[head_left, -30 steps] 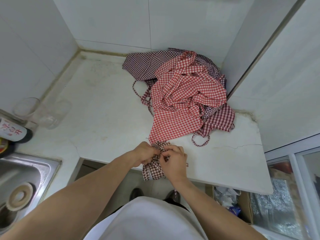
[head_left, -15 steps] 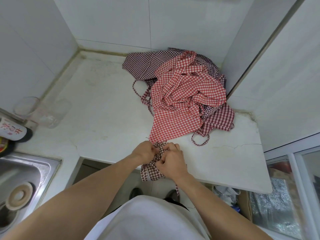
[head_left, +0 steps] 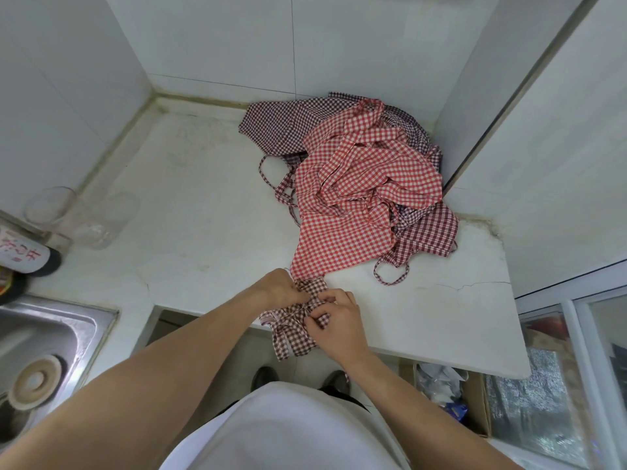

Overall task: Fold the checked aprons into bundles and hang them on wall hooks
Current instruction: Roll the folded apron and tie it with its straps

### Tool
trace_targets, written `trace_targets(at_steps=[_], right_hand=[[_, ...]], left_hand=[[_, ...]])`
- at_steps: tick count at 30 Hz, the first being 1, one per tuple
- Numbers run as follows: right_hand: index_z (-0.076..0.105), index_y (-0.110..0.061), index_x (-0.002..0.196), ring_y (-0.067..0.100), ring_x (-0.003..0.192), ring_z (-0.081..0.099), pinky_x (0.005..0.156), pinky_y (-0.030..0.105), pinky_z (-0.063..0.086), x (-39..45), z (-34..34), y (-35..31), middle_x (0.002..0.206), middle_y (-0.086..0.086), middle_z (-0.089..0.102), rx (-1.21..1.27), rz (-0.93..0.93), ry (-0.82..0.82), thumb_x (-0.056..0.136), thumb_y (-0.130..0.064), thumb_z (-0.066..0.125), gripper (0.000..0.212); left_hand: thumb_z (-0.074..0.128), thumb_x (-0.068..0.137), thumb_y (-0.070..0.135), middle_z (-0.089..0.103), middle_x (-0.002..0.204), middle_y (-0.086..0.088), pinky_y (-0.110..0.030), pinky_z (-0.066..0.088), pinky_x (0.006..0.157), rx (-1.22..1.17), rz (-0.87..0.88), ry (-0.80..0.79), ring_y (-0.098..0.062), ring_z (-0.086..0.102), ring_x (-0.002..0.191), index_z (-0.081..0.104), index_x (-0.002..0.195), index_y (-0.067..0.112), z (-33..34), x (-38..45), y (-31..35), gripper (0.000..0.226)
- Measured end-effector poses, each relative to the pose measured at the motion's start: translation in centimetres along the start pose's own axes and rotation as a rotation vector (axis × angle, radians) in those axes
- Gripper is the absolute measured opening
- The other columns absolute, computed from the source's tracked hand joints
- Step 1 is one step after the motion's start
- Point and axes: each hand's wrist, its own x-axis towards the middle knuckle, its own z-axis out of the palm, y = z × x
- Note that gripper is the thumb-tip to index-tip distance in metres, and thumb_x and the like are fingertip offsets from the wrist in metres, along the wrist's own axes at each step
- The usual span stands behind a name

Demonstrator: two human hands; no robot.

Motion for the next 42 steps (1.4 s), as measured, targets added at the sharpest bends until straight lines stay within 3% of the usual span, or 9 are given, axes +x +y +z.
trace_targets(at_steps=[6, 11, 15, 21, 24, 30, 39, 42], right_hand=[[0.079, -0.021, 0.083, 0.011, 0.112, 0.049, 0.095, 0.036, 0.04, -0.1, -0.1, -0.2, 0.116, -0.008, 0.061, -0.028, 0.013, -0.022, 0.077, -0.033, 0.078, 0.014], [0.08, -0.022, 0.083, 0.012, 0.111, 0.049, 0.094, 0.038, 0.041, 0.0, -0.1, -0.5, 0.116, -0.009, 0.062, -0.065, -0.008, -0.034, 0.078, -0.033, 0.076, 0.013], [0.08, -0.021, 0.084, 0.014, 0.111, 0.05, 0.094, 0.041, 0.041, 0.2, -0.1, -0.9, 0.115, -0.008, 0.063, -0.105, -0.024, -0.036, 0.079, -0.032, 0.075, 0.013], [0.073, -0.024, 0.09, 0.012, 0.104, 0.049, 0.095, 0.035, 0.034, 0.7, 0.0, -2.6, 0.107, -0.009, 0.06, -0.224, 0.051, -0.001, 0.081, -0.047, 0.068, 0.026], [0.069, -0.022, 0.101, 0.017, 0.107, 0.048, 0.097, 0.037, 0.036, 1.1, 0.4, -3.2, 0.11, -0.005, 0.058, -0.277, 0.048, -0.014, 0.086, -0.04, 0.064, 0.024], [0.072, -0.019, 0.097, 0.02, 0.107, 0.049, 0.094, 0.04, 0.039, 1.3, 1.0, -3.5, 0.11, -0.003, 0.058, -0.336, 0.011, -0.031, 0.084, -0.03, 0.067, 0.017], [0.068, -0.018, 0.101, 0.021, 0.108, 0.047, 0.095, 0.041, 0.036, 2.3, 1.0, -4.1, 0.111, -0.001, 0.054, -0.417, 0.056, -0.109, 0.08, -0.028, 0.066, 0.023], [0.067, -0.019, 0.101, 0.02, 0.108, 0.046, 0.095, 0.04, 0.037, 2.7, 1.3, -4.3, 0.11, -0.002, 0.054, -0.414, 0.057, -0.088, 0.081, -0.036, 0.065, 0.026]], left_hand=[[0.069, 0.086, 0.02, 0.054, 0.073, 0.0, -0.018, 0.037, 0.053, 0.132, 0.035, -0.025, -0.01, 0.052, 0.066, 0.051, 0.069, 0.018, -0.2, -0.2, 1.0, 0.024], [0.058, 0.089, 0.012, 0.056, 0.076, -0.003, -0.021, 0.041, 0.057, 0.082, 0.026, -0.016, -0.013, 0.055, 0.071, 0.052, 0.07, 0.015, 0.0, -0.4, 1.1, 0.02], [0.048, 0.095, 0.012, 0.056, 0.075, -0.004, -0.021, 0.039, 0.056, 0.025, 0.003, 0.014, -0.014, 0.053, 0.07, 0.051, 0.069, 0.014, 0.6, -0.2, 0.7, 0.026], [0.043, 0.099, 0.011, 0.054, 0.071, -0.002, -0.019, 0.036, 0.053, -0.034, 0.0, 0.068, -0.011, 0.051, 0.066, 0.049, 0.067, 0.015, 0.7, -0.3, 0.6, 0.033], [0.042, 0.099, 0.012, 0.056, 0.073, -0.003, -0.019, 0.037, 0.053, -0.058, -0.017, 0.062, -0.012, 0.052, 0.068, 0.052, 0.069, 0.014, 0.5, -0.3, 0.3, 0.031], [0.037, 0.102, 0.014, 0.053, 0.074, -0.002, -0.021, 0.036, 0.052, 0.035, -0.055, 0.17, -0.011, 0.049, 0.065, 0.048, 0.072, 0.013, 0.7, -0.1, 0.1, 0.032], [0.036, 0.103, 0.016, 0.052, 0.071, -0.005, -0.024, 0.034, 0.05, -0.072, -0.117, 0.266, -0.012, 0.047, 0.062, 0.047, 0.068, 0.01, 1.1, 0.8, -0.5, 0.037], [0.037, 0.102, 0.014, 0.056, 0.071, -0.007, -0.025, 0.038, 0.054, -0.099, -0.109, 0.244, -0.015, 0.049, 0.062, 0.051, 0.068, 0.006, 1.1, 0.9, -0.7, 0.038]])
